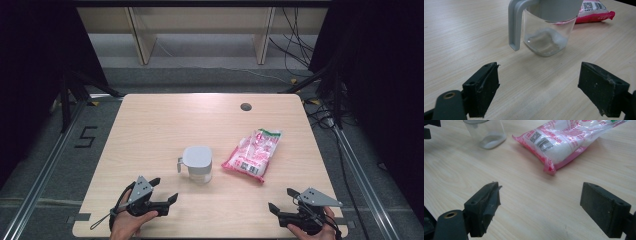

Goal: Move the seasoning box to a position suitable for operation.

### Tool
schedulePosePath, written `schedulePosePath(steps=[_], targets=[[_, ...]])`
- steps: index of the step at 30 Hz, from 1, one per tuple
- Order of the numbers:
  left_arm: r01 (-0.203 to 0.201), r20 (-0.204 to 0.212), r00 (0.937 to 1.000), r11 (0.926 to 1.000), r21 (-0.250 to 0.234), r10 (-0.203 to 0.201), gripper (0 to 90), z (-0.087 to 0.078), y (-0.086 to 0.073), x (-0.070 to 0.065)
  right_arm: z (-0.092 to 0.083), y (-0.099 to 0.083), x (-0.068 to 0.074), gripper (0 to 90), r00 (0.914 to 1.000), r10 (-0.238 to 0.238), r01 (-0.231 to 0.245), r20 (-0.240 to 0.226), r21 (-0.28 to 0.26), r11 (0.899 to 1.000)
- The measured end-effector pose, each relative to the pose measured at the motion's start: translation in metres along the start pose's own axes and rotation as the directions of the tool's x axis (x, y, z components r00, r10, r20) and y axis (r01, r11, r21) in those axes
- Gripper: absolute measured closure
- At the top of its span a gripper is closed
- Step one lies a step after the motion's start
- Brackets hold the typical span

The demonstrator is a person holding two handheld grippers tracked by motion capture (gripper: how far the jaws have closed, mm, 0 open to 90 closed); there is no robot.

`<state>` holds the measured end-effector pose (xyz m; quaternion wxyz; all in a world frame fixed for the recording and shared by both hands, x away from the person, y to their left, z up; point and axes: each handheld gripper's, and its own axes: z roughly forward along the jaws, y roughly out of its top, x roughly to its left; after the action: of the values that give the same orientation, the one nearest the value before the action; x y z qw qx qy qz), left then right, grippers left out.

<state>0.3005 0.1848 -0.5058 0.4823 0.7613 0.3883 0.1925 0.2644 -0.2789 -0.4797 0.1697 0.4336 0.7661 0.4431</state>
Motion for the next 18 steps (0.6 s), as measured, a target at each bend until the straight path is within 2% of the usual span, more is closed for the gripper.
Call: schedulePosePath(steps=[2,4,5,7,8,9,11,12,13,14,15,16,18], targets=[[-0.006,0.009,0.9999,1.0,-0.008,0.006,15.5,0.0,0.001,0.001,0.001,0.0,-0.002,18.2,0.9995,-0.03,0.03,0.004,-0.01,0.999],[0.016,0.006,0.9999,0.9996,-0.025,-0.015,15.6,0.002,0.002,0.001,0.002,0.0,-0.002,18.6,0.9997,-0.026,0.026,0.0,-0.017,1.0],[0.005,0.007,1.0,0.9998,-0.017,-0.004,15.7,0.001,0.002,0.003,0.002,0.0,-0.002,18.5,0.9993,-0.036,0.036,-0.004,-0.01,0.999],[0.008,0.007,0.9999,0.9996,-0.027,-0.008,16.8,0.002,0.003,0.005,0.003,0.0,-0.003,18.9,0.9983,-0.058,0.058,0.011,-0.017,0.998],[0.015,0.017,0.9998,0.9988,-0.046,-0.014,16.8,0.003,0.004,0.005,0.003,0.0,-0.003,18.9,0.9983,-0.058,0.058,0.011,-0.017,0.998],[0.004,0.018,0.9998,0.9988,-0.049,-0.003,17.5,0.003,0.005,0.008,0.002,0.0,0.0,19.2,0.9998,-0.02,0.02,0.0,-0.006,1.0],[0.01,0.026,0.9996,0.9983,-0.057,-0.009,21.3,0.005,0.006,0.011,0.002,0.0,0.001,19.6,0.9998,-0.021,0.021,-0.008,-0.004,1.0],[0.014,0.043,0.999,0.9967,-0.079,-0.011,22.5,0.008,0.009,0.014,0.002,0.0,-0.002,20.1,0.9989,-0.046,0.046,-0.009,-0.011,0.999],[0.014,0.043,0.999,0.9967,-0.079,-0.011,24.1,0.008,0.009,0.014,0.002,0.0,-0.002,20.1,0.9989,-0.046,0.046,-0.009,-0.011,0.999],[0.007,0.042,0.9991,0.9968,-0.079,-0.004,24.1,0.009,0.01,0.015,0.003,0.0,-0.002,20.1,0.9989,-0.047,0.047,-0.008,-0.011,0.999],[-0.018,0.052,0.9984,0.995,-0.099,0.023,26.0,0.014,0.015,0.019,0.004,0.0,-0.003,20.3,0.9987,-0.051,0.051,0.004,-0.012,0.999],[-0.018,0.052,0.9984,0.995,-0.099,0.023,26.9,0.014,0.015,0.019,0.004,0.0,0.0,20.6,0.9998,-0.018,0.018,-0.012,-0.007,1.0],[-0.033,0.072,0.9966,0.9929,-0.114,0.041,29.0,0.024,0.021,0.025,0.006,0.001,-0.003,21.2,0.9984,-0.054,0.054,-0.017,0.0,0.999]])
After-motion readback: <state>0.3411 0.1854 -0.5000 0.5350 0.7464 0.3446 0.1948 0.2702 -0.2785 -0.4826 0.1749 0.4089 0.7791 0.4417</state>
